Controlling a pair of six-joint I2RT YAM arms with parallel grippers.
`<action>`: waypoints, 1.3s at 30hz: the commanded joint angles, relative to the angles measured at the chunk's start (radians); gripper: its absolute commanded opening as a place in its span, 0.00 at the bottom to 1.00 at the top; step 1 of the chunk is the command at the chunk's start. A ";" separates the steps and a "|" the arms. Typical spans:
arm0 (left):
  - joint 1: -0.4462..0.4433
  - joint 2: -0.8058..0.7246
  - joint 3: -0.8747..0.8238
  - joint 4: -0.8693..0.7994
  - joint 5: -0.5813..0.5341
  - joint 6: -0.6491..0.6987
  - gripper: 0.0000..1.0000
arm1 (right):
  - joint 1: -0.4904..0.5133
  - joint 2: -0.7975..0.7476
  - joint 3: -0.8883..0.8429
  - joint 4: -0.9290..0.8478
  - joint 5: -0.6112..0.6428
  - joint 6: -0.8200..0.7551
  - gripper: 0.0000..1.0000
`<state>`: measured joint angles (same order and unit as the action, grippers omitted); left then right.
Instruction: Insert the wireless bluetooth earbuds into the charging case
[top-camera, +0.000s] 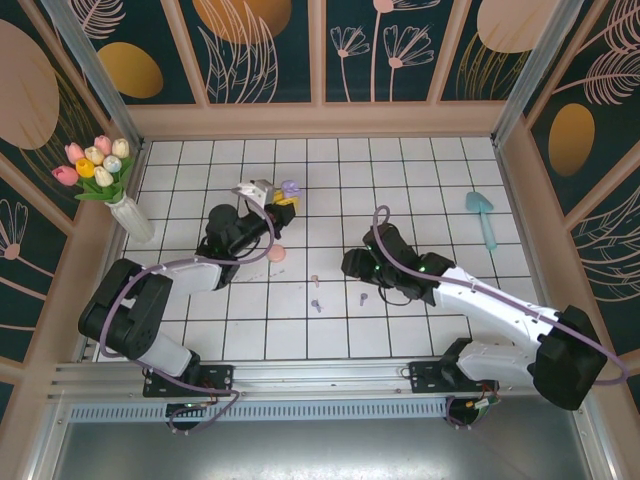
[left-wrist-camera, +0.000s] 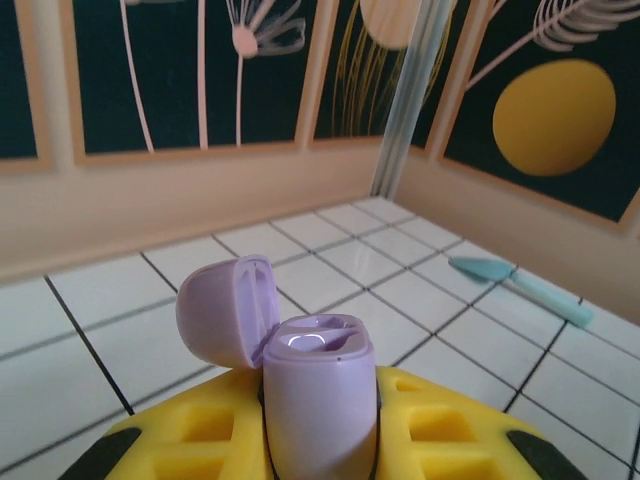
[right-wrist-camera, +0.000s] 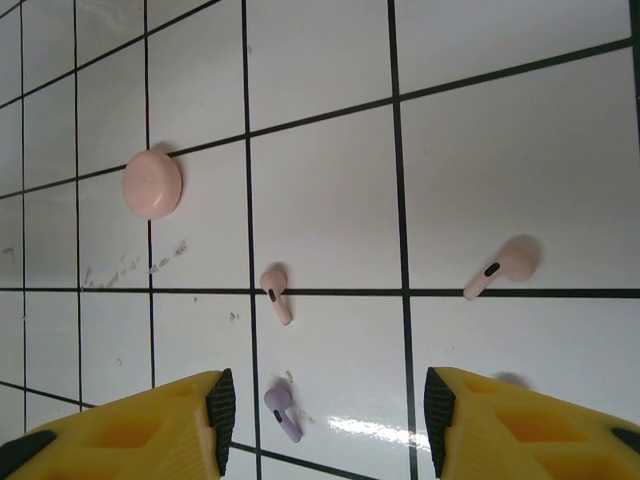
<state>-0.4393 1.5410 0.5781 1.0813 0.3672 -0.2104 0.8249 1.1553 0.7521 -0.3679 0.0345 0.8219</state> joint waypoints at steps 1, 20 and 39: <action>0.001 0.022 -0.060 0.339 -0.073 0.001 0.00 | 0.030 0.030 0.030 -0.058 0.030 0.014 0.54; 0.000 0.103 -0.079 0.626 -0.180 0.042 0.00 | 0.241 0.385 0.182 -0.012 -0.015 -0.074 0.51; 0.024 0.141 -0.084 0.725 -0.229 -0.035 0.00 | 0.296 0.584 0.309 -0.138 0.017 -0.147 0.46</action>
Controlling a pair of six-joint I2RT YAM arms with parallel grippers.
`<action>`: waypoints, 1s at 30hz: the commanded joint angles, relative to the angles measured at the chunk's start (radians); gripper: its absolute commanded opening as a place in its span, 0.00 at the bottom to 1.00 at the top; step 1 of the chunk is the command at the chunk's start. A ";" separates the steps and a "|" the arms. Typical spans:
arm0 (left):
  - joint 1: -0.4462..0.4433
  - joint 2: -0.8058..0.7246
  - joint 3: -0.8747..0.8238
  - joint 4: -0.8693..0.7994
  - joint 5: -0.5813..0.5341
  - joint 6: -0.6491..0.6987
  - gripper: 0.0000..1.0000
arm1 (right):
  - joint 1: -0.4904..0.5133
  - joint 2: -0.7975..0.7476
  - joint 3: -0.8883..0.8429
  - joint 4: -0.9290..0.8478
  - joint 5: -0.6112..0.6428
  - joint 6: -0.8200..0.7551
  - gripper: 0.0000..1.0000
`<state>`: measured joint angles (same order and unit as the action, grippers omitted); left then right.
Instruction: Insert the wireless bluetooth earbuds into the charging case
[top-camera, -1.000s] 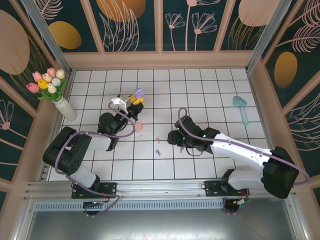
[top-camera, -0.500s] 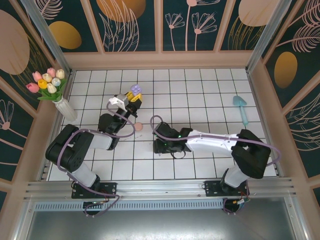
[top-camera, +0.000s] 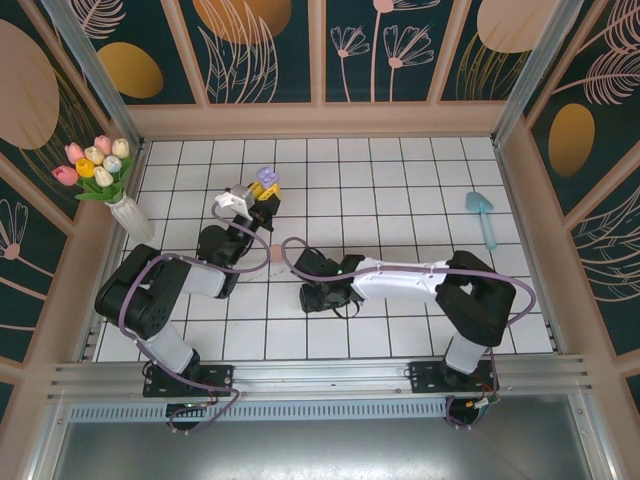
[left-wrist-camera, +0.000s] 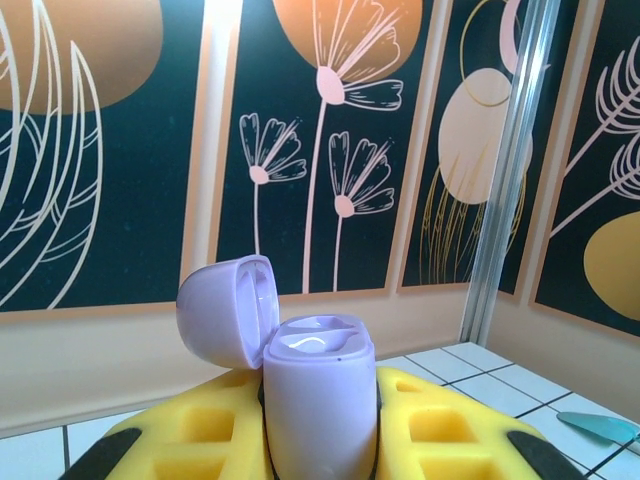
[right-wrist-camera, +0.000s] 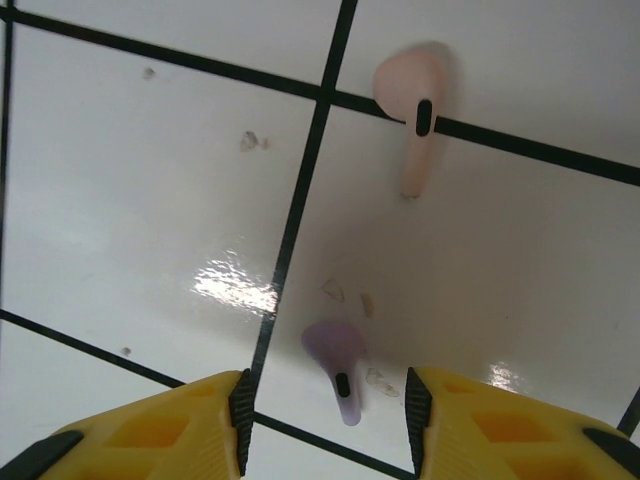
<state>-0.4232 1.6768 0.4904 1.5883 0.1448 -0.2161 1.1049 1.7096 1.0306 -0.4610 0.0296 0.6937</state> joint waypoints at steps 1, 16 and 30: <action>0.007 0.004 0.004 0.218 -0.004 -0.030 0.00 | 0.018 0.036 0.033 -0.046 0.023 -0.019 0.45; 0.008 0.003 -0.004 0.232 0.006 -0.052 0.00 | 0.036 0.154 0.129 -0.113 0.074 -0.033 0.40; 0.007 0.012 0.006 0.237 0.019 -0.067 0.00 | 0.060 0.148 0.100 -0.134 0.087 -0.016 0.34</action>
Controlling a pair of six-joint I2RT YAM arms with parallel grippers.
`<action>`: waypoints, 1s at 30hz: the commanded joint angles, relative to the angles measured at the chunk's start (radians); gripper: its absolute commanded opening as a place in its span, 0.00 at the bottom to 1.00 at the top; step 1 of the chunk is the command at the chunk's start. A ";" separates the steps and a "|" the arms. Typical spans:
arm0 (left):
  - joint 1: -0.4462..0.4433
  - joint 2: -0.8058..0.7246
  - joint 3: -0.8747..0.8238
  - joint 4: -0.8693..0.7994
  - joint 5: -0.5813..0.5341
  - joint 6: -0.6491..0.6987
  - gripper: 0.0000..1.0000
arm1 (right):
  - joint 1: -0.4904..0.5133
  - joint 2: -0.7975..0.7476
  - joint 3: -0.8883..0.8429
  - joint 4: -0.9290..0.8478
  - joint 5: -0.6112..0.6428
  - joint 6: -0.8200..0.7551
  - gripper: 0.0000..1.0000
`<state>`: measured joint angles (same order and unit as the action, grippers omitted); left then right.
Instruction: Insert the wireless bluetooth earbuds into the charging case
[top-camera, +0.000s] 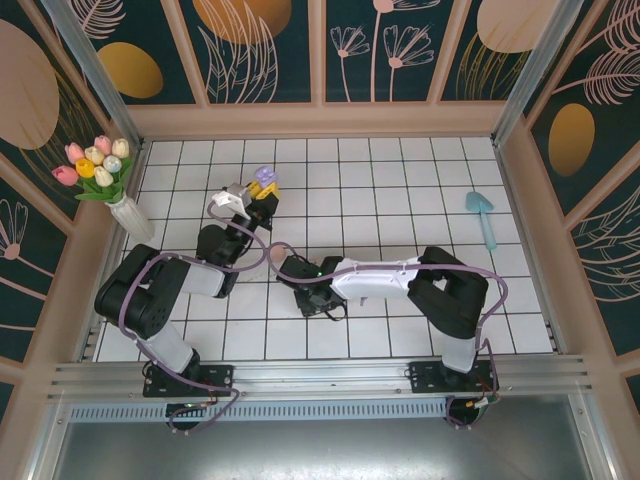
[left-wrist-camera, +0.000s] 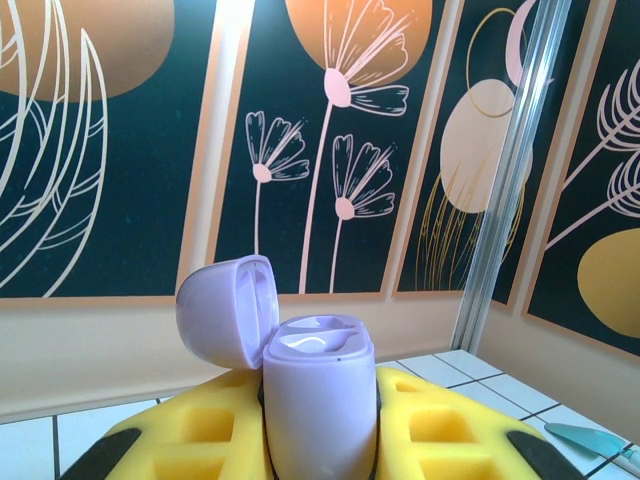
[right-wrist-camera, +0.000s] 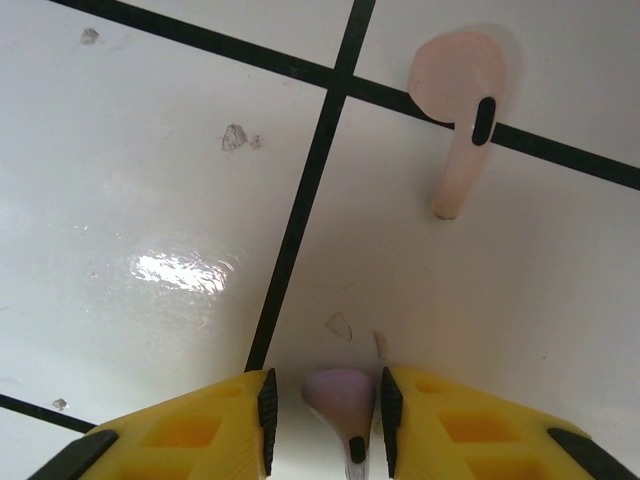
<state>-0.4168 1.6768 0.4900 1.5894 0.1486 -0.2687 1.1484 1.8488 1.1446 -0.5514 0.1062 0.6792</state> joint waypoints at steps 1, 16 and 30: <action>0.001 0.012 0.007 0.236 0.017 -0.015 0.00 | 0.016 0.006 -0.020 -0.042 0.011 0.000 0.34; 0.001 0.010 0.013 0.224 0.032 -0.025 0.00 | 0.020 -0.012 -0.052 -0.025 0.016 0.011 0.20; 0.001 0.015 0.022 0.222 0.080 -0.034 0.00 | -0.011 -0.197 -0.134 -0.020 0.091 0.077 0.17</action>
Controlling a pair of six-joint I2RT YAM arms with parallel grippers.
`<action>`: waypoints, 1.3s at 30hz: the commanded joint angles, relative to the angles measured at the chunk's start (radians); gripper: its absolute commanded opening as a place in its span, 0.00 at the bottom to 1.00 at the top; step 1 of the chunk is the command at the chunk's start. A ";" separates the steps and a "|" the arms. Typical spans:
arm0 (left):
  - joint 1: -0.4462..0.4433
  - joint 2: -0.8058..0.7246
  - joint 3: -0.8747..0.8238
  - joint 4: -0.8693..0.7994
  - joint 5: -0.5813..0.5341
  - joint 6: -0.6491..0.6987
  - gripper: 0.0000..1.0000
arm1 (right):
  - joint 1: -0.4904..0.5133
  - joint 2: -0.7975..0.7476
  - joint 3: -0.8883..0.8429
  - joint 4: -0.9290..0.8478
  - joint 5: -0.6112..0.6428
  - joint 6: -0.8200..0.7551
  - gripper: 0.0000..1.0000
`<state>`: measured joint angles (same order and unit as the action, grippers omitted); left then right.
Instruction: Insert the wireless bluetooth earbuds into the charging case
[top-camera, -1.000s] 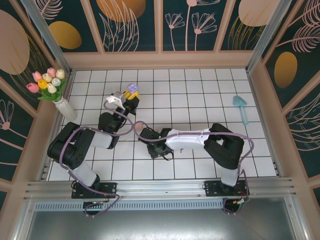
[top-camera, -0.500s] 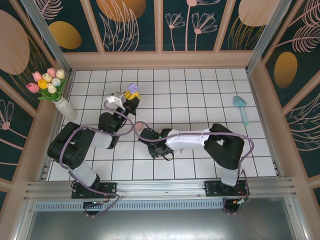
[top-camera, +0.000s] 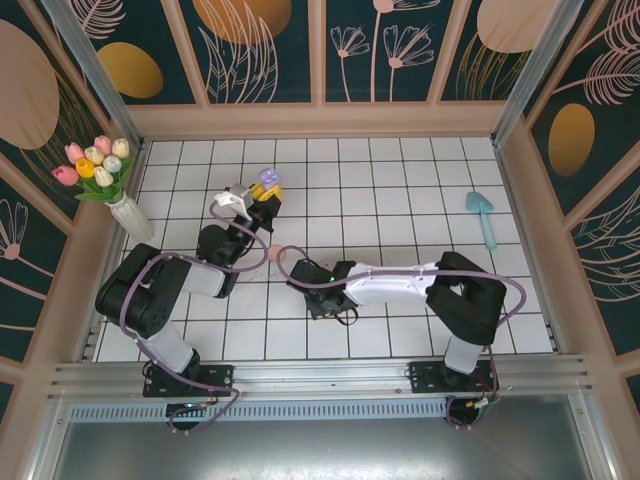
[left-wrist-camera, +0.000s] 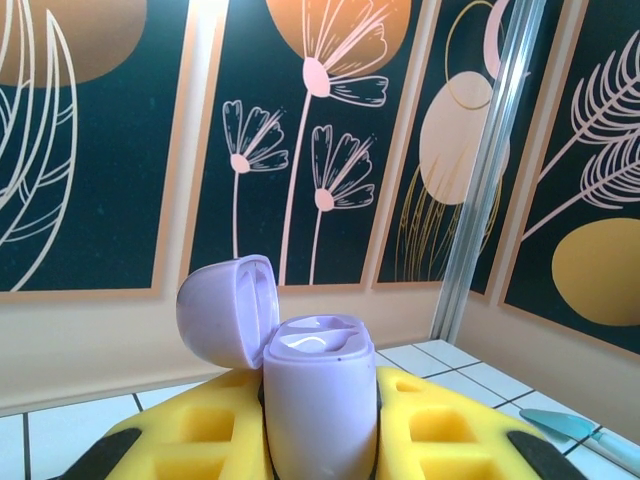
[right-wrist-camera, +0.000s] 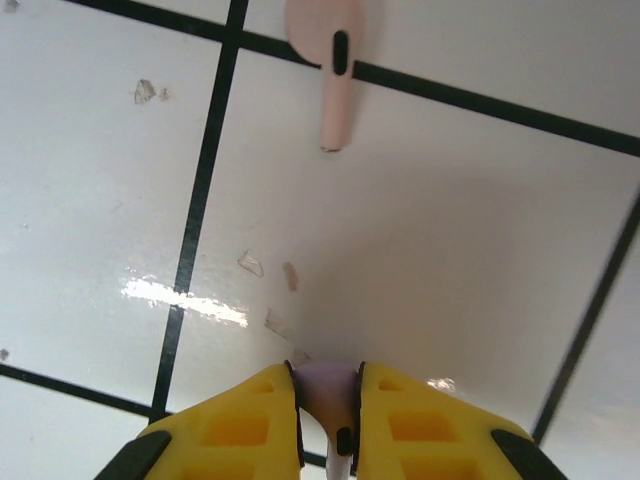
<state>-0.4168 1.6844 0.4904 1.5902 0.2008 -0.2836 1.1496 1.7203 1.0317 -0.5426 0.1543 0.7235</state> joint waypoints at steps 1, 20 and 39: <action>0.001 0.008 0.023 0.221 0.031 -0.020 0.00 | -0.020 -0.087 -0.029 -0.028 0.046 0.034 0.17; -0.002 0.015 0.097 0.175 0.299 -0.039 0.00 | -0.335 -0.422 0.177 -0.019 0.071 -0.179 0.16; -0.124 0.081 0.213 0.002 0.190 0.286 0.00 | -0.433 -0.298 0.494 0.156 -0.066 -0.381 0.16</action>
<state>-0.5369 1.7275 0.6704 1.5520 0.4152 -0.0189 0.7212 1.4113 1.4971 -0.4358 0.1295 0.3801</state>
